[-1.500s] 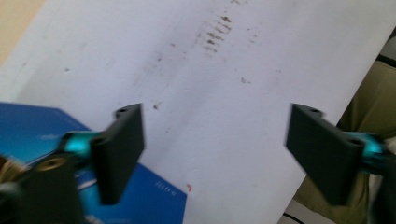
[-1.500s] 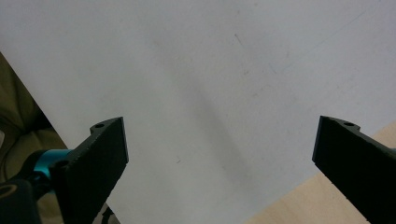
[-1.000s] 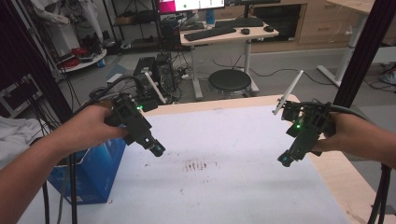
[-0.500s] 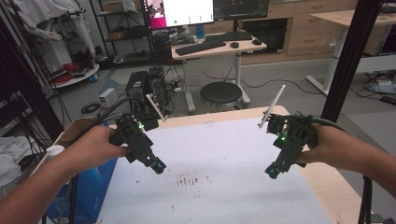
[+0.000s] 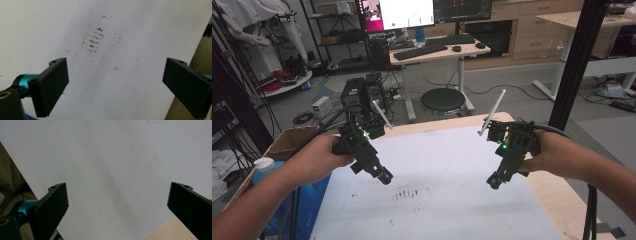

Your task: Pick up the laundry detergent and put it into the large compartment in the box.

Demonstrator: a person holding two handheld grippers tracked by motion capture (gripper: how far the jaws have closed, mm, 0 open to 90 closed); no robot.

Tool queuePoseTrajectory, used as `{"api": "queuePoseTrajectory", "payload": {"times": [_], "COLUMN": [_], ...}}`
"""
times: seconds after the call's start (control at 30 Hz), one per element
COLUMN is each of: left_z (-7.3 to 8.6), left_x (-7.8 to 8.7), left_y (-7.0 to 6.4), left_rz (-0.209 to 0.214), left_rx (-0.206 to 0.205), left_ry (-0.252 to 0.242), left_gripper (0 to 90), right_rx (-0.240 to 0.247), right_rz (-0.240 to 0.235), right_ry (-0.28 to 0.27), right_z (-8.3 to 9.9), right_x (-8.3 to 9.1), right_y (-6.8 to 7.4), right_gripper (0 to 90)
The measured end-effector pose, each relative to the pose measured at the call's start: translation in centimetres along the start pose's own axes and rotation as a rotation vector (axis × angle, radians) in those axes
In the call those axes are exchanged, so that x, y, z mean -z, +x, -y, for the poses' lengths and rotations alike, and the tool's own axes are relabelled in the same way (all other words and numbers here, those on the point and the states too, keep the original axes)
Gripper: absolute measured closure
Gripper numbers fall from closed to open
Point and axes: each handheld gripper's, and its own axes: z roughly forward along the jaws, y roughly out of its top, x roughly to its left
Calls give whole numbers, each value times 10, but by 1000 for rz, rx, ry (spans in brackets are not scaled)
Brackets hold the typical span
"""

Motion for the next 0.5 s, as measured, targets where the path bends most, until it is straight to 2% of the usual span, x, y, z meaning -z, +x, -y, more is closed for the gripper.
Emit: {"api": "queuePoseTrajectory", "payload": {"times": [0.2,0.5], "left_z": [-2,-3], "left_x": [-3,-11], "left_y": [-3,-5], "left_rz": [-1,29], "left_rx": [-4,-24], "left_ry": [12,40], "left_gripper": [68,68], "right_rx": [3,12], "right_rz": [0,1], "right_ry": [0,4], "right_z": [-1,-3], "right_x": [0,-2], "right_y": [2,2], "right_gripper": [25,25]}}
